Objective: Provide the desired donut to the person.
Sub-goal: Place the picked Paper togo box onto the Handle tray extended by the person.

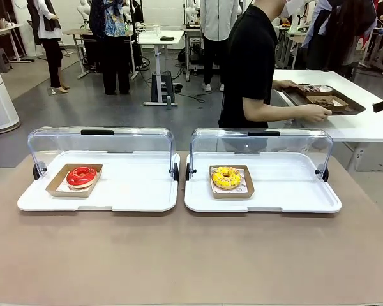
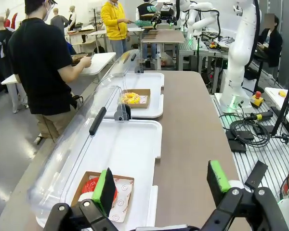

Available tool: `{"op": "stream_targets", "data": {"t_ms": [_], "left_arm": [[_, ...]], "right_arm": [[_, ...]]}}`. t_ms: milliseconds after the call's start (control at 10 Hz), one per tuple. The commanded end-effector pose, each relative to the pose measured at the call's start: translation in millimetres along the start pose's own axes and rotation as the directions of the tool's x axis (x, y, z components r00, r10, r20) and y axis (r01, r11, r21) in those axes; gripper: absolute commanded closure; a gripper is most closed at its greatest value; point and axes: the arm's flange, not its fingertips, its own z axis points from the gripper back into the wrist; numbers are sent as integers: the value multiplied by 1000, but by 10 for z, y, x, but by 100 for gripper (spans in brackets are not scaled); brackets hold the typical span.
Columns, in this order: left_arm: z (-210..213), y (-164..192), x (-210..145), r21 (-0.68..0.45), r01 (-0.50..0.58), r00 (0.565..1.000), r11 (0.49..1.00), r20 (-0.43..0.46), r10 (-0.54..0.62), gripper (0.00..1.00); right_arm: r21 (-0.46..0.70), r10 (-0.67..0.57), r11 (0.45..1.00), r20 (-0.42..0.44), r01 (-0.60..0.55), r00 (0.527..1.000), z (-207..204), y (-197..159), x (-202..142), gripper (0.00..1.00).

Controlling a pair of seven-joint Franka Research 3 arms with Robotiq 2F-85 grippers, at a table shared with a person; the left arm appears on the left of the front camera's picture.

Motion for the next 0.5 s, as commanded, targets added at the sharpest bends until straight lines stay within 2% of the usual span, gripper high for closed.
{"op": "stream_targets", "data": {"t_ms": [0, 400], "left_arm": [[-3, -12, -14, 5, 1, 1000, 1000, -9, -1, 0], [-3, -12, -14, 5, 1, 1000, 1000, -9, -1, 0]], "right_arm": [[1, 0, 1000, 18, 0, 1000, -15, -3, 17, 0], [1, 0, 1000, 18, 0, 1000, -15, -3, 17, 0]]}}
